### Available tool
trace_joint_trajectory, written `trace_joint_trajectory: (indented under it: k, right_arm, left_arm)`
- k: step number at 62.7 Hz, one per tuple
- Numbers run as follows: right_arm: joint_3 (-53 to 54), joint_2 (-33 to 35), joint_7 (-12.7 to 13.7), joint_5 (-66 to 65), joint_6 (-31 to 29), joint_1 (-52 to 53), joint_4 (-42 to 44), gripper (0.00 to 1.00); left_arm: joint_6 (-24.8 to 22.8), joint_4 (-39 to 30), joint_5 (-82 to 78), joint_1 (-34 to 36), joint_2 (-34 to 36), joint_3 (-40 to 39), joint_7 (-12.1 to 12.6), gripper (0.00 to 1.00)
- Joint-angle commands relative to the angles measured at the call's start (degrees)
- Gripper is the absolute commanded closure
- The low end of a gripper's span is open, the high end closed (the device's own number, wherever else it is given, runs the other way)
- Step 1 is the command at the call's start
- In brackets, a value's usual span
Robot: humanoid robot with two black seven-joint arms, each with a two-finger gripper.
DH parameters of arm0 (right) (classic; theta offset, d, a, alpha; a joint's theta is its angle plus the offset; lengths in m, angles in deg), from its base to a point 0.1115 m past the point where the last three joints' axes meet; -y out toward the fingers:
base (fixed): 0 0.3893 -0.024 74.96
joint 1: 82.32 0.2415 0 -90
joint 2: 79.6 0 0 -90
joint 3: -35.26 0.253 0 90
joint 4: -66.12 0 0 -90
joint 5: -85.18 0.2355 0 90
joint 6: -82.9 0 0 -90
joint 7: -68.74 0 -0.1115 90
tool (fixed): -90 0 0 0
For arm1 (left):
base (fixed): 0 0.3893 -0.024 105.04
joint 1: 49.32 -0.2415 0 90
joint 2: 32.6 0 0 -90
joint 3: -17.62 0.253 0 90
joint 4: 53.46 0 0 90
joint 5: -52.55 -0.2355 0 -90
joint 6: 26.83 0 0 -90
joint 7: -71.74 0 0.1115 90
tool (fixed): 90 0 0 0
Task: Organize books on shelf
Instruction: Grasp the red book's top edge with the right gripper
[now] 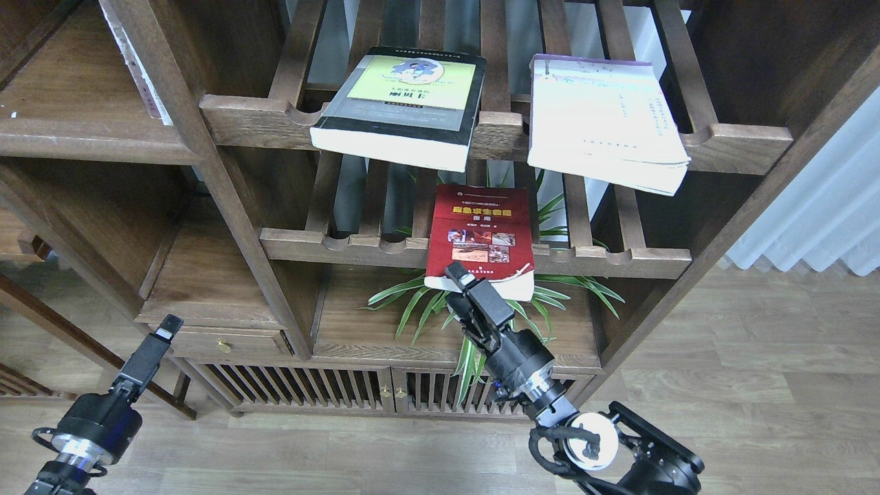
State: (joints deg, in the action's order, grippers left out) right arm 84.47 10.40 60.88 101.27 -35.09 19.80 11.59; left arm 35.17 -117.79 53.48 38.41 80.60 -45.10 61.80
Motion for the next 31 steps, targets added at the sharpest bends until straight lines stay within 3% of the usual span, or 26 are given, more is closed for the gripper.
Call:
trace_joint_trajectory:
  k: [1, 8, 17, 25, 28, 31]
  right_arm:
    - [0.01, 0.0, -1.1, 0.16, 0.0, 1.41, 0.03, 0.05]
    - [0.71, 0.0, -2.34, 0.34, 0.0, 1.32, 0.12, 0.24]
    - [0.8, 0.0, -2.43, 0.34, 0.0, 1.06, 0.47, 0.35]
    - [1.24, 0.0, -2.34, 1.48, 0.0, -0.26, 0.47, 0.63]
    - [1.76, 0.0, -2.34, 2.45, 0.0, -0.79, 0.38, 0.79]
    - [1.85, 0.0, -2.25, 2.97, 0.0, -1.14, 0.38, 0.86]
  left_arm:
    - [0.0, 0.0, 0.04, -0.02, 0.01, -0.3, 0.0, 0.0]
    - [0.0, 0.0, -0.05, -0.02, 0.01, -0.39, 0.0, 0.0]
    - [0.0, 0.35, -0.05, 0.07, 0.01, -0.39, 0.0, 0.0]
    - [0.0, 0.79, -0.05, 0.16, -0.08, -0.48, 0.0, 0.0]
    - [0.0, 0.79, -0.05, 0.16, -0.08, -0.48, 0.0, 0.0]
    - [0.0, 0.79, -0.05, 0.16, -0.08, -0.48, 0.0, 0.0]
